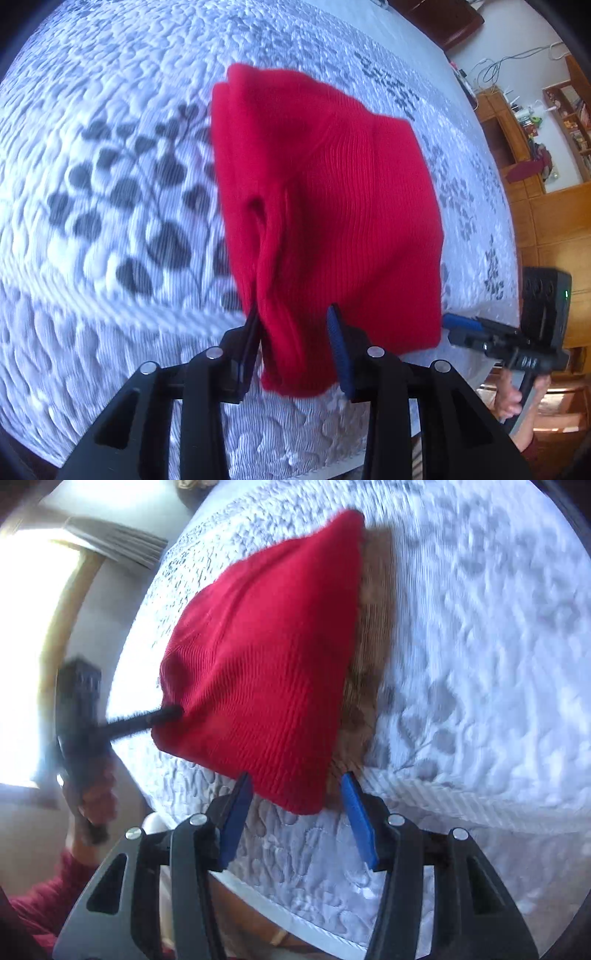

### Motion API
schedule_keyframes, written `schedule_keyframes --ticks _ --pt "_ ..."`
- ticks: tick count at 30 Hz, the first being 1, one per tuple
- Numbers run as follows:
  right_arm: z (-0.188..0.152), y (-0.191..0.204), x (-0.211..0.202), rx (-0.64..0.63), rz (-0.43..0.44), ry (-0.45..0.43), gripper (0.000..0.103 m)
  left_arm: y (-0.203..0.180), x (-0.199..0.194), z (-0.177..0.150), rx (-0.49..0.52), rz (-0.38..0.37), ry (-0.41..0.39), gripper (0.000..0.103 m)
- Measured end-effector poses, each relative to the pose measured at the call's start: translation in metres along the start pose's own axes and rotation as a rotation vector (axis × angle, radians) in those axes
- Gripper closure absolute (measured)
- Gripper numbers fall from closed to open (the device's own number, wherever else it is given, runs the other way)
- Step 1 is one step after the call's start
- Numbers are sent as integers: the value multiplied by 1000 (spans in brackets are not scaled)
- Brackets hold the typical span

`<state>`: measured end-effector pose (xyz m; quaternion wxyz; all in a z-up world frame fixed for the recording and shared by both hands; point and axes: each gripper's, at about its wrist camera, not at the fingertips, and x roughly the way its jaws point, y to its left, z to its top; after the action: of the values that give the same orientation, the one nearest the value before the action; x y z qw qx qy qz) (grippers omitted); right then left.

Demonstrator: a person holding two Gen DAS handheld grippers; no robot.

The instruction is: Fold small clothes

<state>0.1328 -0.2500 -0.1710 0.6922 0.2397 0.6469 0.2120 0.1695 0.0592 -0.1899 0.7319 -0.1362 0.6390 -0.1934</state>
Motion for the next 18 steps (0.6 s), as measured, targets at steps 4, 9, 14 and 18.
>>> schedule_keyframes --ticks 4,9,14,18 --pt "1 -5 26 34 49 51 72 0 7 -15 -8 9 10 69" --pt "10 -6 -10 36 95 22 86 4 5 -13 -57 -14 22 78" --pt "-2 -2 -52 -40 -13 17 91 1 12 -19 -61 -34 46 81" --pt "-8 -11 -14 -46 -115 92 91 4 20 -22 -67 -27 41 81"
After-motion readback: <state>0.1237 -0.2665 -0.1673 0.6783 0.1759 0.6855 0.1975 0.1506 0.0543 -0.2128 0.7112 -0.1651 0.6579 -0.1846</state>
